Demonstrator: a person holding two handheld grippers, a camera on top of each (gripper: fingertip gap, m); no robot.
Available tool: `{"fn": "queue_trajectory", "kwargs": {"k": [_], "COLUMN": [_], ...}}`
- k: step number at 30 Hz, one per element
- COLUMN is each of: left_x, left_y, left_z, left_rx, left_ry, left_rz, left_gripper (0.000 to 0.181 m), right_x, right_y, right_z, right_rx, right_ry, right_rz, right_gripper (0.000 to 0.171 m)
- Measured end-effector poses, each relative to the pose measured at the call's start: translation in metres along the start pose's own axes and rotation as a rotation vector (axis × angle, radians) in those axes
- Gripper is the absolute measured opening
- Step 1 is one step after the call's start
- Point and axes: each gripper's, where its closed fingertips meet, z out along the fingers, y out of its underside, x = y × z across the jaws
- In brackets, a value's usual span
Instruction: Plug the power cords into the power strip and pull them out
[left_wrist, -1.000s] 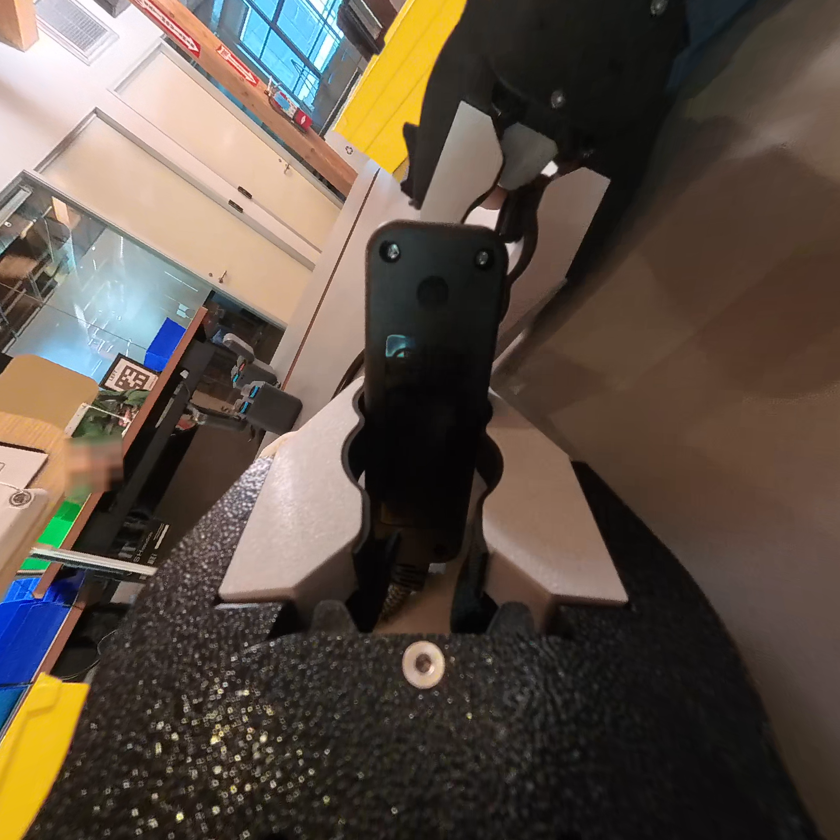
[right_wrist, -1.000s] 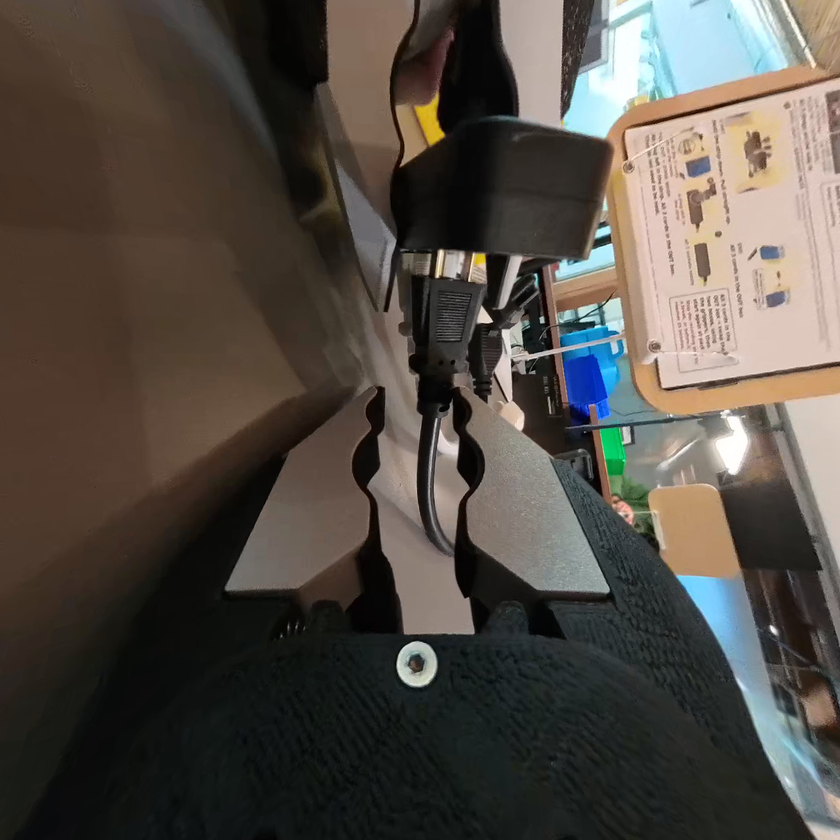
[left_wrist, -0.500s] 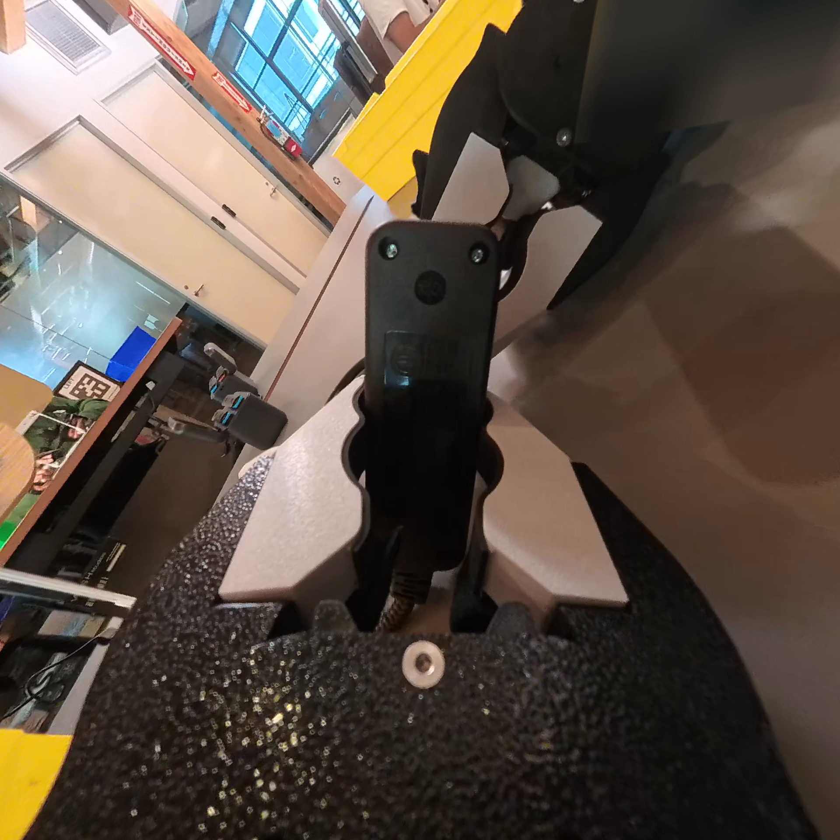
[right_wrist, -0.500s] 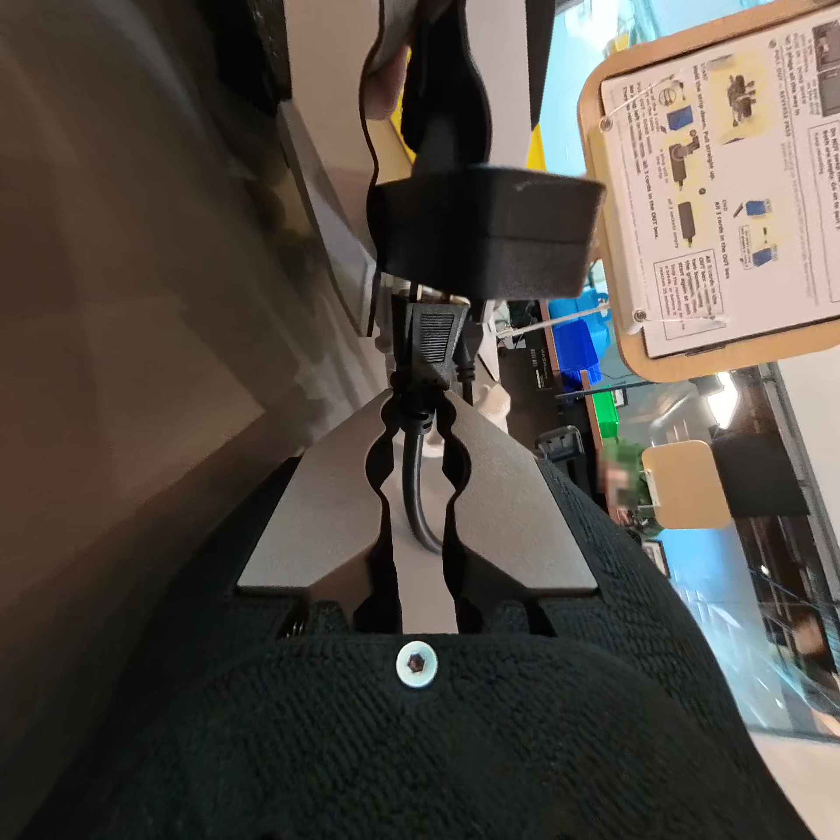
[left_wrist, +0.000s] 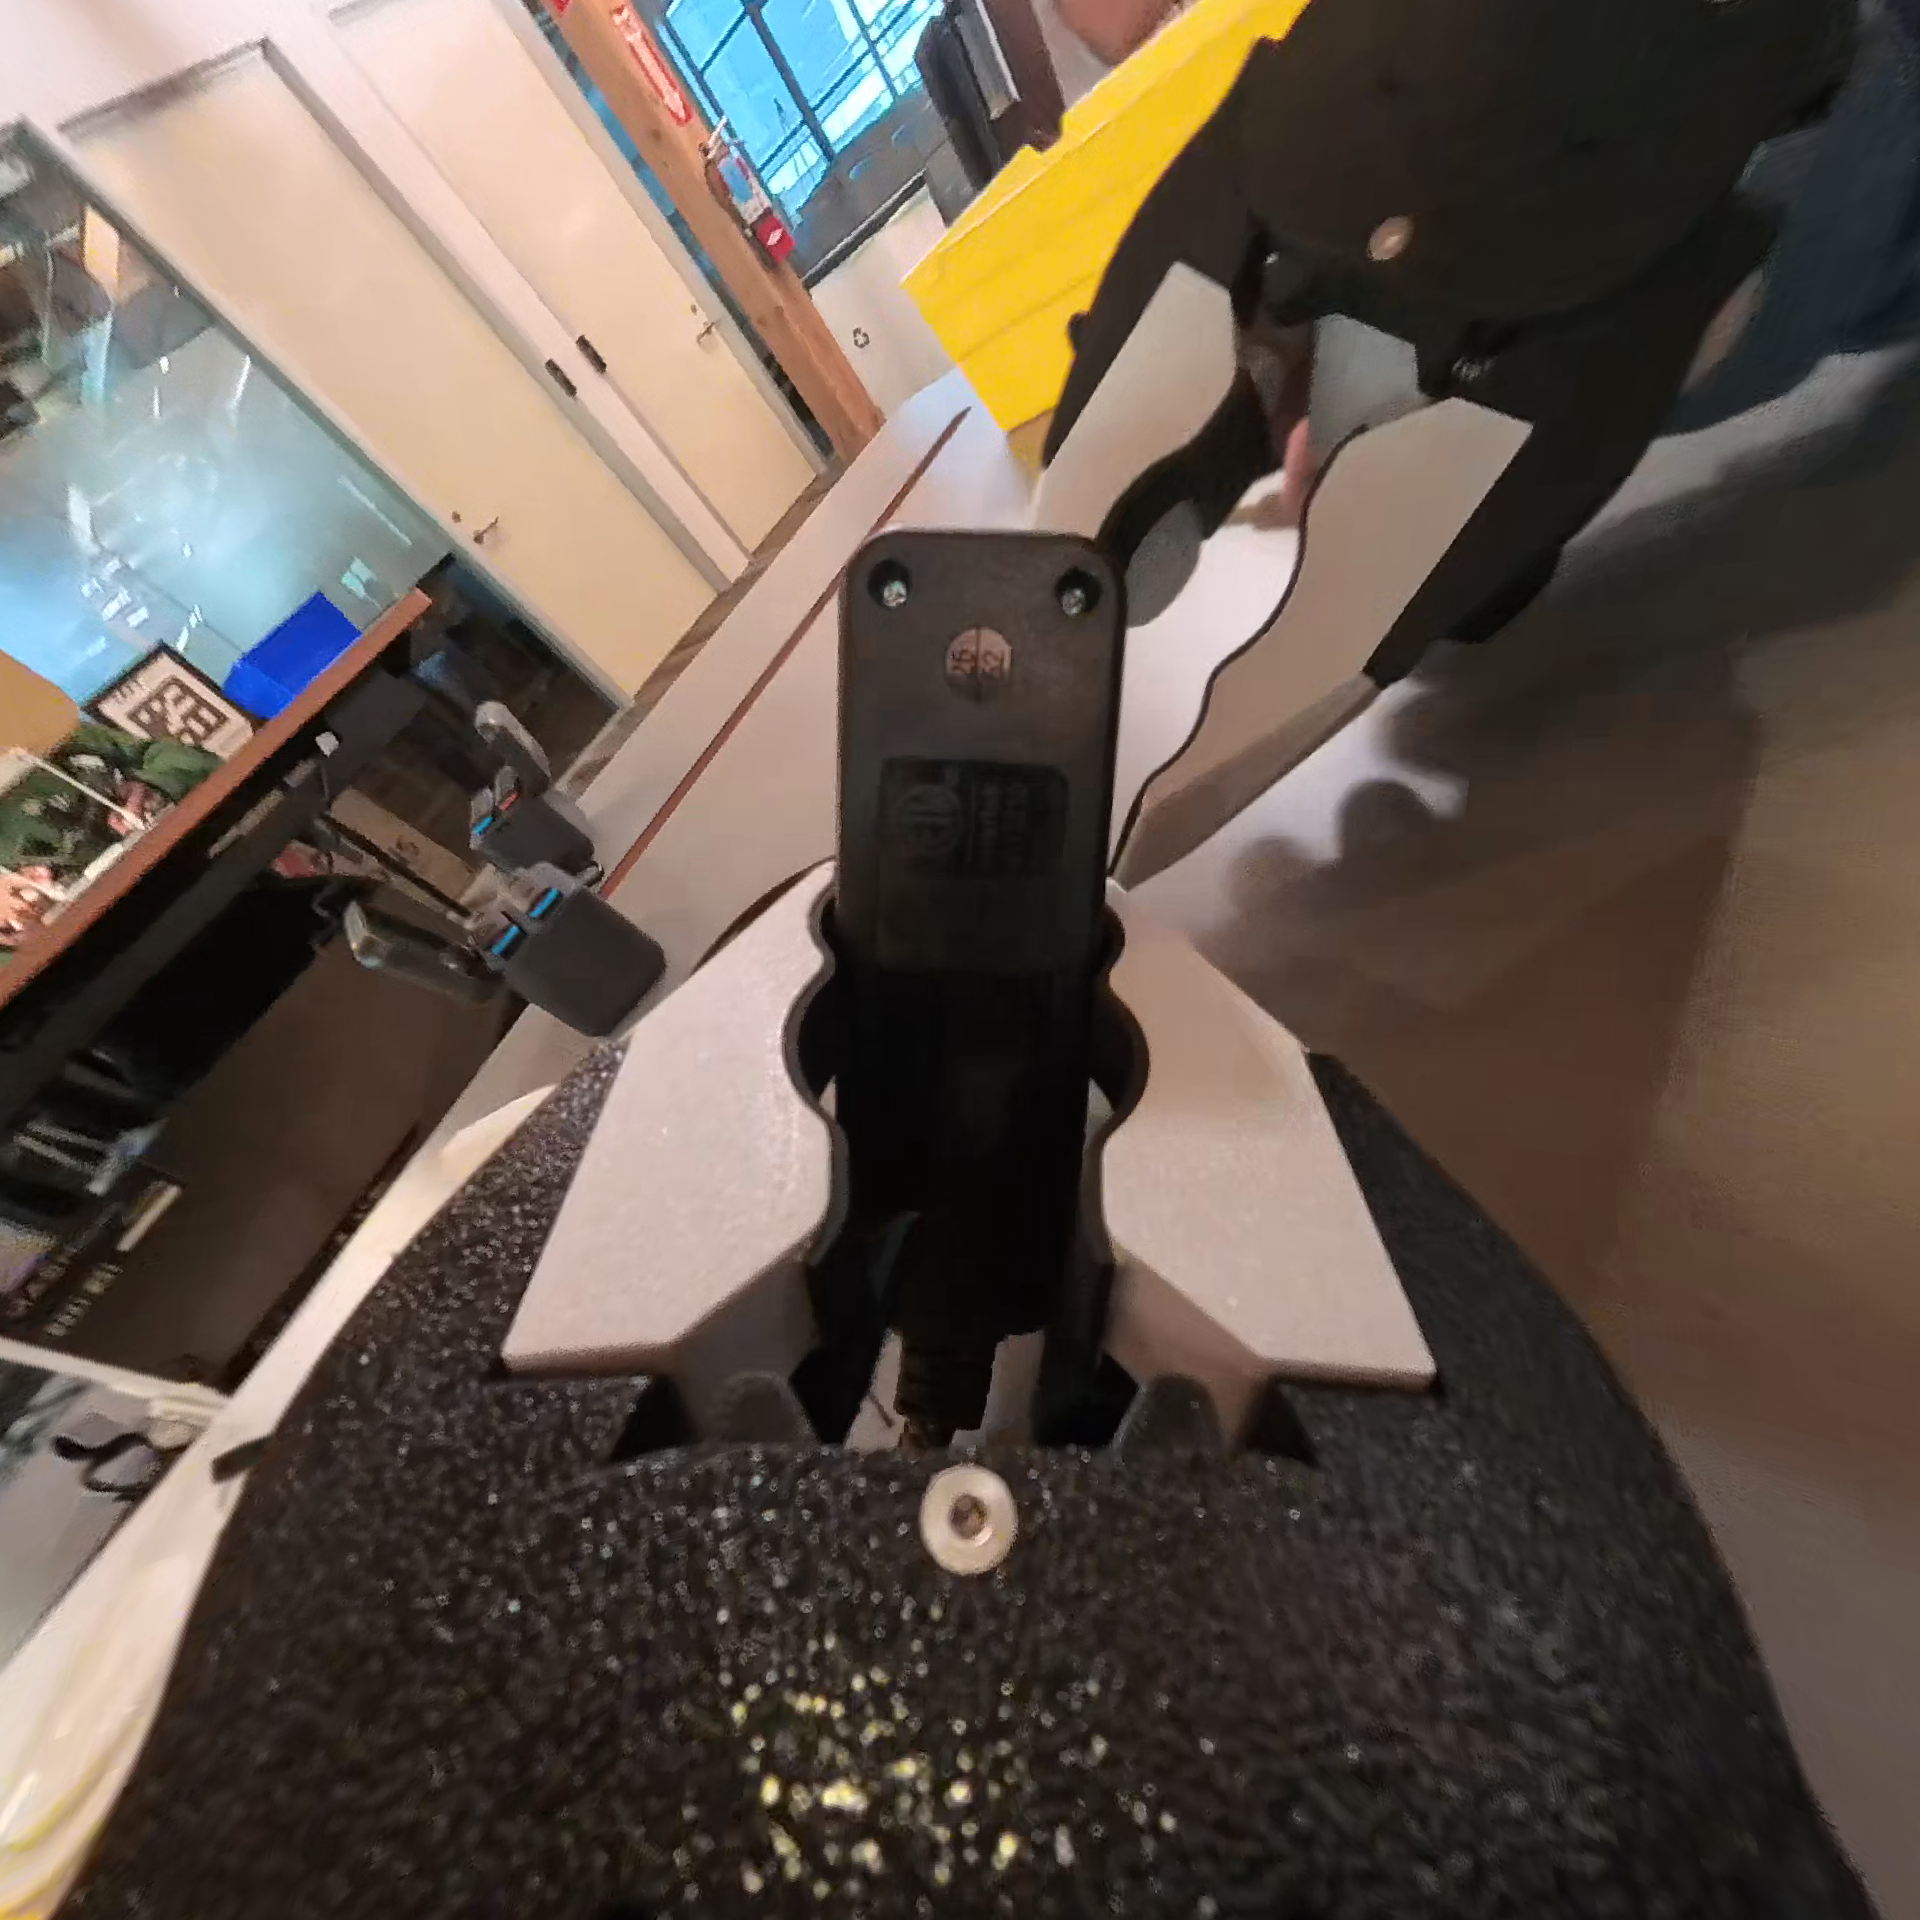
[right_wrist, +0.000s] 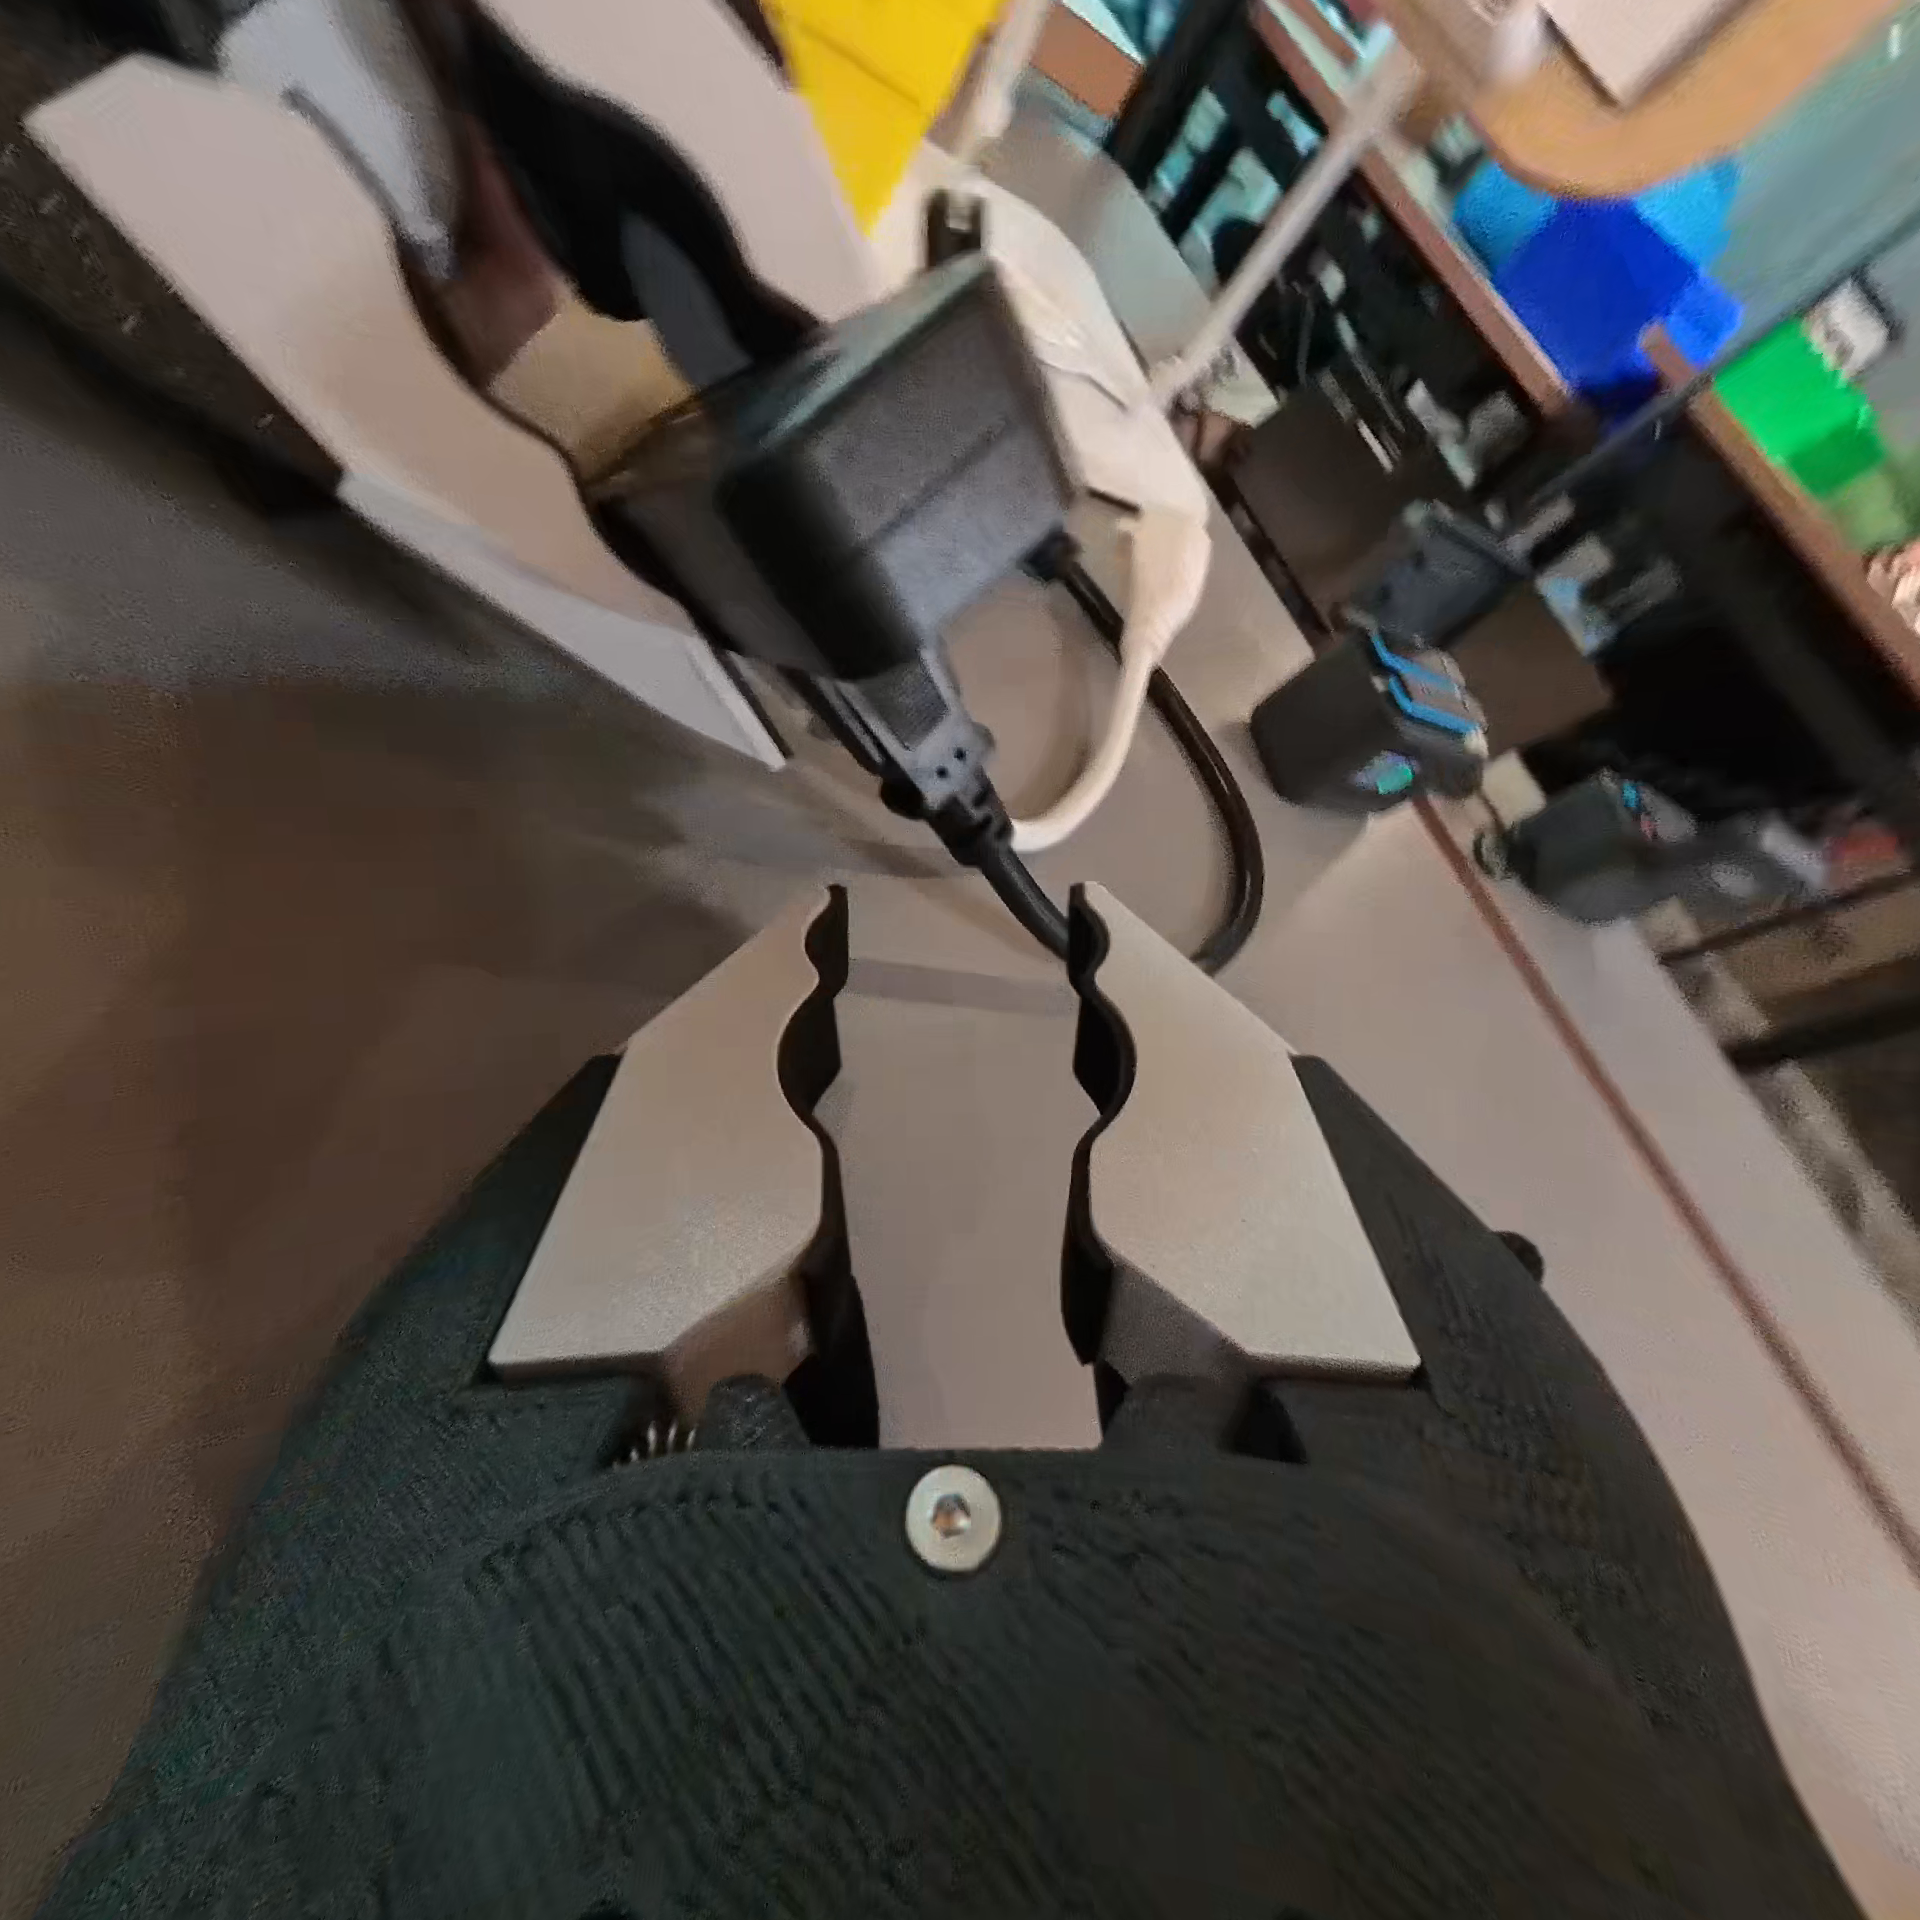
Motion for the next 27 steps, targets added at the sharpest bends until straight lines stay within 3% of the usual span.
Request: {"fn": "queue_trajectory", "kwargs": {"k": [6, 10, 16, 20, 23, 27], "left_x": [-0.004, 0.003, -0.001, -0.002, -0.001, -0.001], "left_y": [-0.002, 0.000, -0.011, -0.020, -0.028, -0.041], "left_z": [0.017, 0.014, -0.015, -0.033, -0.040, -0.050], "left_rx": [-0.087, -0.154, 0.030, 0.141, 0.207, 0.305], "left_ry": [-0.029, -0.002, 0.133, 0.247, 0.310, 0.424], "left_rz": [-0.115, -0.089, -0.217, -0.282, -0.344, -0.473], "left_gripper": [0.043, 0.044, 0.044, 0.044, 0.044, 0.043], "right_x": [0.029, 0.032, 0.001, -0.020, -0.031, -0.035], "right_y": [0.002, -0.003, -0.033, -0.040, -0.049, -0.069], "right_z": [-0.015, -0.020, -0.024, -0.013, -0.005, -0.007], "right_rx": [-0.047, -0.017, 0.166, 0.239, 0.261, 0.333], "right_ry": [0.014, -0.015, -0.197, -0.132, -0.067, -0.032], "right_rz": [0.418, 0.496, 0.304, 0.109, -0.040, -0.050], "right_gripper": [0.062, 0.068, 0.071, 0.045, 0.043, 0.042]}}
